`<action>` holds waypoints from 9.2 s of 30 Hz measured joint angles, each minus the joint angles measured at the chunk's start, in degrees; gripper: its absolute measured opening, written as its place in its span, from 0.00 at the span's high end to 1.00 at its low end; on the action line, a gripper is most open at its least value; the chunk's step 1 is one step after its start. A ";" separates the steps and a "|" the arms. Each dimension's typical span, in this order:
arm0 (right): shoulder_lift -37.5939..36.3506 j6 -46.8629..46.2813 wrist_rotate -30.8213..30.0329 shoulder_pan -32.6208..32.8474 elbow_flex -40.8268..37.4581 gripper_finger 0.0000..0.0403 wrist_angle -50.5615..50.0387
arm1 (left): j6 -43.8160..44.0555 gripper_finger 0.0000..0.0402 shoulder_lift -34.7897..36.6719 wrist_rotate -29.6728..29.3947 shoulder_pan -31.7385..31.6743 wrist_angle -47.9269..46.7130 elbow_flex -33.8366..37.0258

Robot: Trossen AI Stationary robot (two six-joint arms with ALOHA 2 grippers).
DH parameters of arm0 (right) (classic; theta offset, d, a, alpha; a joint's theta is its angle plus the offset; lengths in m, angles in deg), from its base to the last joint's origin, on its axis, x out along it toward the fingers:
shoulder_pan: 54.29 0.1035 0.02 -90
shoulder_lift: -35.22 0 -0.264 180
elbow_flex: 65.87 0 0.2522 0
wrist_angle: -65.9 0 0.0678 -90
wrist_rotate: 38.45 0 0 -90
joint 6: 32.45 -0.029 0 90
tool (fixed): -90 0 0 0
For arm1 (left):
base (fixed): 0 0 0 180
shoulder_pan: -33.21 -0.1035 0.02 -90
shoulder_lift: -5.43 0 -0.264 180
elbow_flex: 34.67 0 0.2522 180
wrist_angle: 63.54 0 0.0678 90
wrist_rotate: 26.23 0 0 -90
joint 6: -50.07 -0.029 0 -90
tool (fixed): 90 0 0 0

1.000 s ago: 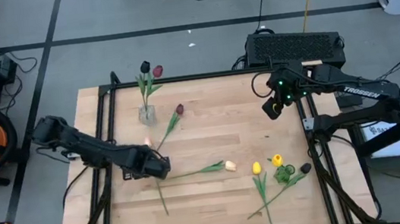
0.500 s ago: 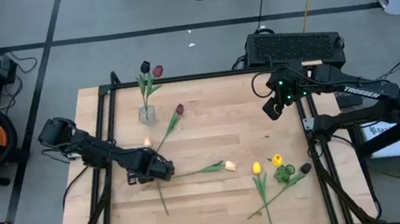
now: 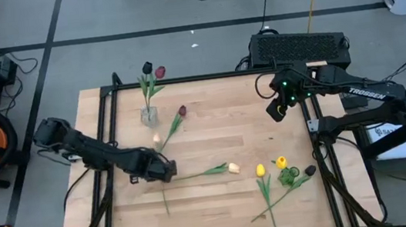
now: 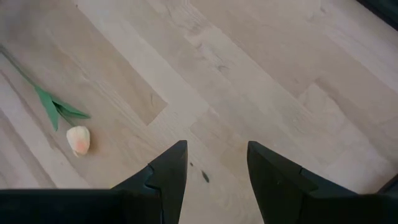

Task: Sort flowers into vase by color
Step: Put the left white flower into the transparent green vase

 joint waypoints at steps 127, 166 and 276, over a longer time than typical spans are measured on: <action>-24.45 3.28 -24.88 22.27 0.02 1.00 26.11 | -93.70 0.64 -5.65 19.68 -36.43 56.04 -23.35; -23.26 -6.51 -34.85 53.68 0.02 1.00 21.10 | -92.15 0.64 -5.65 16.57 -34.23 53.09 -23.38; 10.57 -87.09 -58.90 97.63 0.00 0.56 -24.15 | -88.10 0.64 -5.65 16.42 -32.49 53.01 -23.38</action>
